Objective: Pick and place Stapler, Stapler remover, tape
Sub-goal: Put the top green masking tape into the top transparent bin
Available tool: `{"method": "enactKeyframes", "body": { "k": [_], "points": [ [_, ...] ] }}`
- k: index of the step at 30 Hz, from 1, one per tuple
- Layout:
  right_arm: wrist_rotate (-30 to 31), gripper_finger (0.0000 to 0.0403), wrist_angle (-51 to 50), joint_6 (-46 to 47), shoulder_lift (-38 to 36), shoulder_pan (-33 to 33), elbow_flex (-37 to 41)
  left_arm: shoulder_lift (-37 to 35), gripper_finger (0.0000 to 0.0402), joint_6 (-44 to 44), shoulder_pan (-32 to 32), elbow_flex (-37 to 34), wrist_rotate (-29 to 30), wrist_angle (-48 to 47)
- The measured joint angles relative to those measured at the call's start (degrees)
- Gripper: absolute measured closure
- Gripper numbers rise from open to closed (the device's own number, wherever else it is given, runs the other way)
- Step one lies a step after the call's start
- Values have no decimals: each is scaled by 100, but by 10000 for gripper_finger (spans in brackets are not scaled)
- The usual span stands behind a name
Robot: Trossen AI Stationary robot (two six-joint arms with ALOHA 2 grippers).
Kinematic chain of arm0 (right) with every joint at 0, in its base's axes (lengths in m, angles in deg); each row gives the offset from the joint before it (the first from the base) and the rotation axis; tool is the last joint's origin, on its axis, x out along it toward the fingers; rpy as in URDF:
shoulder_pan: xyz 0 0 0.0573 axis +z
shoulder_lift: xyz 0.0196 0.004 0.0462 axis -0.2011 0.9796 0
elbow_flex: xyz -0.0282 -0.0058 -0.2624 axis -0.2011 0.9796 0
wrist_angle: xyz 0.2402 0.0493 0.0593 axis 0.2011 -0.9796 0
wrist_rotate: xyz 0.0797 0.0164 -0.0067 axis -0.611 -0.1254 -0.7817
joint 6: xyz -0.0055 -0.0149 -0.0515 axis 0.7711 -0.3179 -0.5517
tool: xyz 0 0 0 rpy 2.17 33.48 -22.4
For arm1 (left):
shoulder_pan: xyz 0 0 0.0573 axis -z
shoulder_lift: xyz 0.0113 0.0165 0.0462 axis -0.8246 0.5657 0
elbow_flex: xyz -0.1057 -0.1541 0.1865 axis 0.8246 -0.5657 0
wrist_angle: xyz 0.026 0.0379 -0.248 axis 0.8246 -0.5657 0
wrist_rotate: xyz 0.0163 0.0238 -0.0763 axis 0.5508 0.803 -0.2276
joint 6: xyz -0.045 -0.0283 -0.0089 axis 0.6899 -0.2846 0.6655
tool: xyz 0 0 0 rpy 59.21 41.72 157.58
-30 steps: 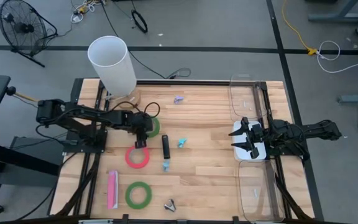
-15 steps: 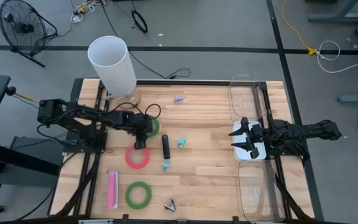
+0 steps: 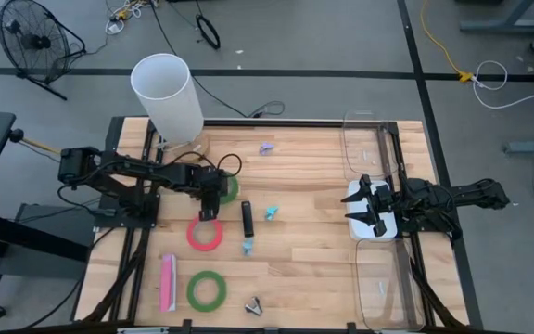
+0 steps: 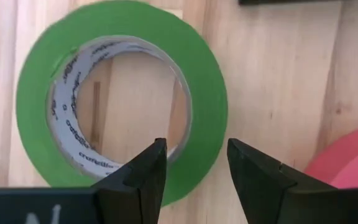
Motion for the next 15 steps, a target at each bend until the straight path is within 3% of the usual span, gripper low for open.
{"method": "enactKeyframes", "body": {
  "k": [15],
  "points": [
    [0,185,-2,0,0,0,-1,50,225,24,-190,-227,-34,380]
  ]
}}
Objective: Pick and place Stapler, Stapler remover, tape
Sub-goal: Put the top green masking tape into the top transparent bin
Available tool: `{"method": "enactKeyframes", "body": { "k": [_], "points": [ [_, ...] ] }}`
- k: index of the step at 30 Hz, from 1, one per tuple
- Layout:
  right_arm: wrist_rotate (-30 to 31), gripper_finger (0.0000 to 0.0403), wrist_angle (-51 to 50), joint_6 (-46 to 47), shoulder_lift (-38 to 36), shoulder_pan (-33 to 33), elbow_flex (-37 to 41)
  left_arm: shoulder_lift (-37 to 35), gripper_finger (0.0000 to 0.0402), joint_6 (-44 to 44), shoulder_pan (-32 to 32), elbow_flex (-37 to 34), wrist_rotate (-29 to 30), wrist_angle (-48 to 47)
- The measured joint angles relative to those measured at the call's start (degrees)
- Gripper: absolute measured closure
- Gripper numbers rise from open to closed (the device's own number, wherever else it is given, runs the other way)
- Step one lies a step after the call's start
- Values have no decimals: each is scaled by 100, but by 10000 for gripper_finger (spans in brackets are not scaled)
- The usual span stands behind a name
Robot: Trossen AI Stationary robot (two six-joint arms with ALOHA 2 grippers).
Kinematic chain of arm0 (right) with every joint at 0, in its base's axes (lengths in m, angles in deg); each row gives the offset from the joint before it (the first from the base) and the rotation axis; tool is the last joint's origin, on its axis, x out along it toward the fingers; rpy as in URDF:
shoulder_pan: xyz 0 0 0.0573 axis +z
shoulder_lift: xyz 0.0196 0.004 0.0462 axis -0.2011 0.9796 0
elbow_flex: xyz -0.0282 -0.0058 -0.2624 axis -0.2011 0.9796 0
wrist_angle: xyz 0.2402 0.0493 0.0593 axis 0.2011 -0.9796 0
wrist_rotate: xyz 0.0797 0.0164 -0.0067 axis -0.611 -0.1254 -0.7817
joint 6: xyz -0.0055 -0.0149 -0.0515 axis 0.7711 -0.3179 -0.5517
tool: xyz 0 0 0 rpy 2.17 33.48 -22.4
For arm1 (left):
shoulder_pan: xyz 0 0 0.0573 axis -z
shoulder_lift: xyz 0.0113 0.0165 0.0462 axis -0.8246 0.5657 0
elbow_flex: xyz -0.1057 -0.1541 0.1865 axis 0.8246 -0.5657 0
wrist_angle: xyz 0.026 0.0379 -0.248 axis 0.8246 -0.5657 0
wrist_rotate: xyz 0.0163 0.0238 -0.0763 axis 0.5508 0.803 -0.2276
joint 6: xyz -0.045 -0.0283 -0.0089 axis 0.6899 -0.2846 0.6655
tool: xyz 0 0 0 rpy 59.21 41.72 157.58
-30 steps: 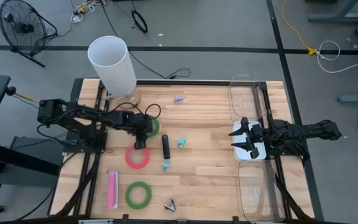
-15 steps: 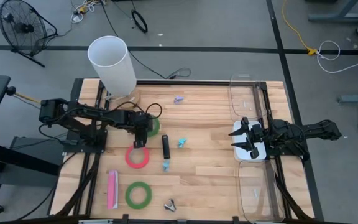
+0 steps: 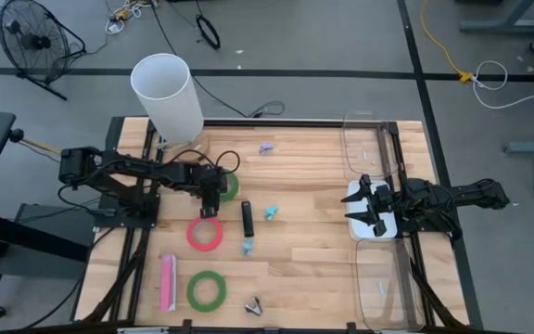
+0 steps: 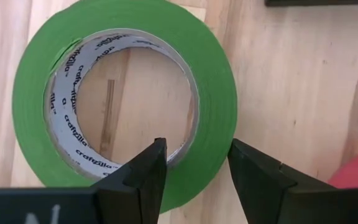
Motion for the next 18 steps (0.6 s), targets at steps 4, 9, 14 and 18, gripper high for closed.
{"method": "enactKeyframes", "body": {
  "k": [4,9,14,18],
  "points": [
    [-20,185,0,-1,0,0,0,75,225,0,2,2,32,43],
    [-17,185,0,0,-1,0,0,83,228,17,-2,0,27,97],
    [-17,185,0,0,0,2,1,94,291,47,-2,0,26,192],
    [-17,185,0,0,0,2,2,94,326,87,-4,-2,8,239]
  ]
}}
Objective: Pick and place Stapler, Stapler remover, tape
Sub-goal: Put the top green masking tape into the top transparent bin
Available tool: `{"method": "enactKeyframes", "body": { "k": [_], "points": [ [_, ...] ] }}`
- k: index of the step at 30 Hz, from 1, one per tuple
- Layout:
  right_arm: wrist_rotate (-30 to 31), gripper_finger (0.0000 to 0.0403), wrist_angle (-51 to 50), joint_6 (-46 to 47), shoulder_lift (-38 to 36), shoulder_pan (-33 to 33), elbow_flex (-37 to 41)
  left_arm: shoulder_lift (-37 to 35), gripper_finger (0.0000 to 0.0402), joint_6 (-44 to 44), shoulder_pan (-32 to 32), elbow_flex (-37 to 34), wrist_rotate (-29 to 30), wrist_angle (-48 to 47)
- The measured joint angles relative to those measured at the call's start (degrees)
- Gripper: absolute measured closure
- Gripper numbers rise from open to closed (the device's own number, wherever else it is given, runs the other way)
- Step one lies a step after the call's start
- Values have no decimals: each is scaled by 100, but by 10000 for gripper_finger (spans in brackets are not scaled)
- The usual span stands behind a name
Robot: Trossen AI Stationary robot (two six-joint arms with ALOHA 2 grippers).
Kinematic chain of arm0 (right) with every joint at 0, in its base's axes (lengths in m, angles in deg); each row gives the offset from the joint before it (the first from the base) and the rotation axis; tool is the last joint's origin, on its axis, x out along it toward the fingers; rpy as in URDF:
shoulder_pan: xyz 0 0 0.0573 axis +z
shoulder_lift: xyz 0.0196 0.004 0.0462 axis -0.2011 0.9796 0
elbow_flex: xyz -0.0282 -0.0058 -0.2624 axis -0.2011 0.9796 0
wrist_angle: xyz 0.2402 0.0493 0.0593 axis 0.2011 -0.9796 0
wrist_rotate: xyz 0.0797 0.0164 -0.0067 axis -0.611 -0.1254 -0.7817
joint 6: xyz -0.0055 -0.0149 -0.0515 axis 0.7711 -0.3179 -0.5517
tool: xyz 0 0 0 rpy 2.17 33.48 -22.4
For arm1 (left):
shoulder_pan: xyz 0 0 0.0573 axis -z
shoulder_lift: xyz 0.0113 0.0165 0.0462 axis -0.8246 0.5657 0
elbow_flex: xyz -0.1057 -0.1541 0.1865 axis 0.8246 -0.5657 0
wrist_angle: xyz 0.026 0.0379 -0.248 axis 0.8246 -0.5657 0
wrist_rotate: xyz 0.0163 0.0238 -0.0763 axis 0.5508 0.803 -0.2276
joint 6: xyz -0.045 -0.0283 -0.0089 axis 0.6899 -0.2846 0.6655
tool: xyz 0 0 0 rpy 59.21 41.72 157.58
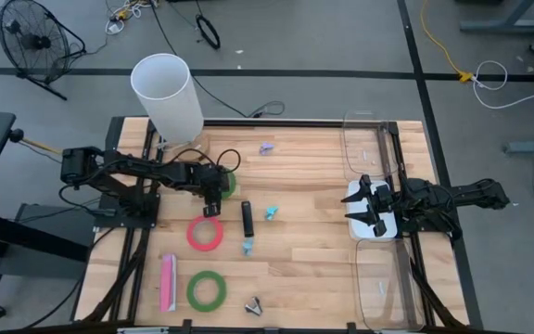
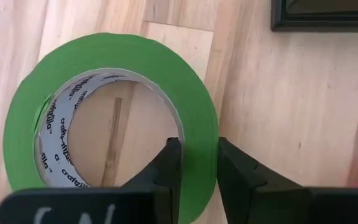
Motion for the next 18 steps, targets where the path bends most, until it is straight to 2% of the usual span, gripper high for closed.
{"method": "enactKeyframes", "body": {
  "k": [8,18],
  "points": [
    [2,185,0,-1,0,-1,-1,0,326,38,118,75,-274,197],
    [2,185,0,0,-2,-2,-2,0,326,-61,745,963,-413,175]
  ]
}}
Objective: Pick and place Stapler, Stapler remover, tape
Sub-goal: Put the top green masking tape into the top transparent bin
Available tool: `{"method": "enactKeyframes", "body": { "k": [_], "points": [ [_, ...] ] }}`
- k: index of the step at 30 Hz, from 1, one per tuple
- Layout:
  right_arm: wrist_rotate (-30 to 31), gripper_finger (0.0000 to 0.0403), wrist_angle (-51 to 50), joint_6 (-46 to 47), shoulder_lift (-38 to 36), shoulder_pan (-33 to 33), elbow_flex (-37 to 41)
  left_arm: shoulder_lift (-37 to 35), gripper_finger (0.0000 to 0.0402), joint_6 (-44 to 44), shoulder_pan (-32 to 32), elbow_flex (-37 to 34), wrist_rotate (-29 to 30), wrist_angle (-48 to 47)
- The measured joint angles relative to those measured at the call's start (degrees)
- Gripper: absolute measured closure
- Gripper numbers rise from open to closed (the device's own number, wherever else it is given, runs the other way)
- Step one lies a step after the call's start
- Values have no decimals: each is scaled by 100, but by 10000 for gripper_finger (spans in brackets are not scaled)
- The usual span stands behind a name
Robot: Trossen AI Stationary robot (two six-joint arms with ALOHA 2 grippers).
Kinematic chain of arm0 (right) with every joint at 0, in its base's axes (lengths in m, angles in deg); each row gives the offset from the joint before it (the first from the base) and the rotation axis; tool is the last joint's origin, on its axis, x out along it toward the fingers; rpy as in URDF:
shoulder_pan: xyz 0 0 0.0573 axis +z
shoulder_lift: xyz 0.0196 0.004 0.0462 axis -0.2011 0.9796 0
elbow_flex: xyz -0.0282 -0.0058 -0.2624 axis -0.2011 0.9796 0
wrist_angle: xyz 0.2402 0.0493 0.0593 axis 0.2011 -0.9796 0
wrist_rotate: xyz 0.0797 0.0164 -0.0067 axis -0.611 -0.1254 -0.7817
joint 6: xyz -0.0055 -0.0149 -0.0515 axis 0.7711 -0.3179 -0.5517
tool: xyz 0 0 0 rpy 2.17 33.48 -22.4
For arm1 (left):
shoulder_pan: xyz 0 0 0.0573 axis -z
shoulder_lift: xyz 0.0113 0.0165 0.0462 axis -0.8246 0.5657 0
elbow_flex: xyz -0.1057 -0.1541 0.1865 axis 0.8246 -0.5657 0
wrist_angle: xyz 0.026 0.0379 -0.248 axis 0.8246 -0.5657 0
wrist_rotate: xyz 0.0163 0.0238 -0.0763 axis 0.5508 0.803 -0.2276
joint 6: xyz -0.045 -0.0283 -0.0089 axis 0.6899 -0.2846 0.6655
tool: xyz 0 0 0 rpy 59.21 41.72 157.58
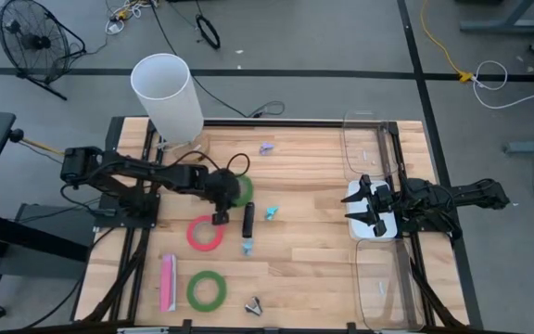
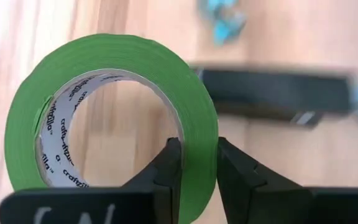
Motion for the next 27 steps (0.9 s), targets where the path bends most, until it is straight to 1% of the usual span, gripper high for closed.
{"method": "enactKeyframes", "body": {
  "k": [4,7,10,12,15,17,19,21,22,24,27],
  "points": [
    [2,185,2,0,1,0,0,-2,326,-192,343,595,-50,-16],
    [70,185,33,-87,2,1,0,-6,326,-414,567,1006,-311,10],
    [521,185,240,-339,0,0,2,-7,326,-642,753,1309,-723,8],
    [751,185,414,-249,0,0,0,-9,326,-788,856,1458,-1033,91],
    [996,185,847,-23,2,0,2,-11,326,-1016,965,1541,-1512,398],
    [1132,185,1296,-34,0,0,1,-11,326,-1137,997,1553,-1822,673],
    [1248,186,1835,-254,0,0,0,-11,326,-1156,995,1555,-1875,997],
    [1231,185,2259,-240,-2,0,0,-13,326,-1272,957,1557,-1824,1229],
    [1137,185,2448,-74,0,0,0,-13,326,-1340,927,1557,-1778,1355],
    [823,185,2706,174,-2,0,0,-13,326,-1406,843,1557,-1724,1689],
    [239,185,2811,175,0,0,0,-13,326,-1408,709,1557,-1720,2245]
  ]
}}
